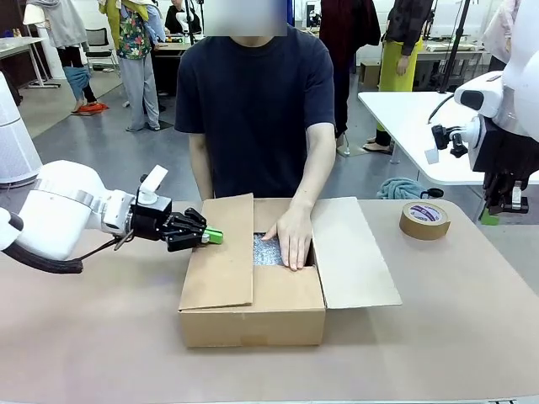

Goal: Wrap the clocks to prevent damage.
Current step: Push the right (or left) flap of the Package Box to close it, then push the left (or right) flap of the Package Box to close it.

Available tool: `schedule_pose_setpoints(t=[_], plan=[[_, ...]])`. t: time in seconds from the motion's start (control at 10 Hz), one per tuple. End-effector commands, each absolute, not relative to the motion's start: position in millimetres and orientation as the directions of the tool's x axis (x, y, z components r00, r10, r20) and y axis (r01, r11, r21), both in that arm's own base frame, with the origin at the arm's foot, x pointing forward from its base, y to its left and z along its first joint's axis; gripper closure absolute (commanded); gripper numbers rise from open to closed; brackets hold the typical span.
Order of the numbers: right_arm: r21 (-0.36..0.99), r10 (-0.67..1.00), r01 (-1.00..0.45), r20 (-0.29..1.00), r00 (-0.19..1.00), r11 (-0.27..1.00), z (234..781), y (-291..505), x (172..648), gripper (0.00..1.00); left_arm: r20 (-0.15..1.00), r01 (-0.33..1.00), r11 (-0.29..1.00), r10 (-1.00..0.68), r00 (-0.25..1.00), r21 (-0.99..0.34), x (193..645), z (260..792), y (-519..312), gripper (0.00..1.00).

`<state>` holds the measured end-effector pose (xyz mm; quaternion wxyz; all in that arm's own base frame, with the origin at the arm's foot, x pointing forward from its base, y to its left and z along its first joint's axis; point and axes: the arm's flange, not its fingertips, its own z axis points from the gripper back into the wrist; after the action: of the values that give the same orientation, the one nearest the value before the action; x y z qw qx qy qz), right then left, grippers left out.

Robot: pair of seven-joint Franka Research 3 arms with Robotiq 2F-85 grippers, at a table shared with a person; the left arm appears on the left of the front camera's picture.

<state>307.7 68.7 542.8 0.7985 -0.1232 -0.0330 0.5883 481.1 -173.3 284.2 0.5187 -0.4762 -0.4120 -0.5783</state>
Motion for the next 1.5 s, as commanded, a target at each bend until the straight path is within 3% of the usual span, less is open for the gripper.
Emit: schedule_pose_setpoints(t=[0.0,0.2,0.3,0.4,1.4], plan=[[-0.231,0.943,-0.928,-0.089,0.320,0.293,542,71,308,0.99,0.975,0.995,-0.095,-0.221,-0.014,-0.007,486,262,-167,1.00],[-0.231,0.943,-0.928,-0.089,0.320,0.293,542,71,308,0.99,0.975,0.994,-0.100,-0.221,0.013,-0.036,481,245,-155,1.00],[-0.231,0.943,-0.928,-0.089,0.320,0.293,542,71,308,0.99,0.981,0.983,-0.185,-0.187,-0.046,0.011,466,250,-144,1.00],[-0.231,0.943,-0.928,-0.089,0.320,0.293,542,71,308,0.99,0.983,0.991,-0.124,-0.182,0.023,-0.046,482,274,-166,1.00],[-0.231,0.943,-0.928,-0.089,0.320,0.293,542,71,308,0.99,0.983,0.991,-0.124,-0.182,0.023,-0.046,482,274,-166,1.00]])
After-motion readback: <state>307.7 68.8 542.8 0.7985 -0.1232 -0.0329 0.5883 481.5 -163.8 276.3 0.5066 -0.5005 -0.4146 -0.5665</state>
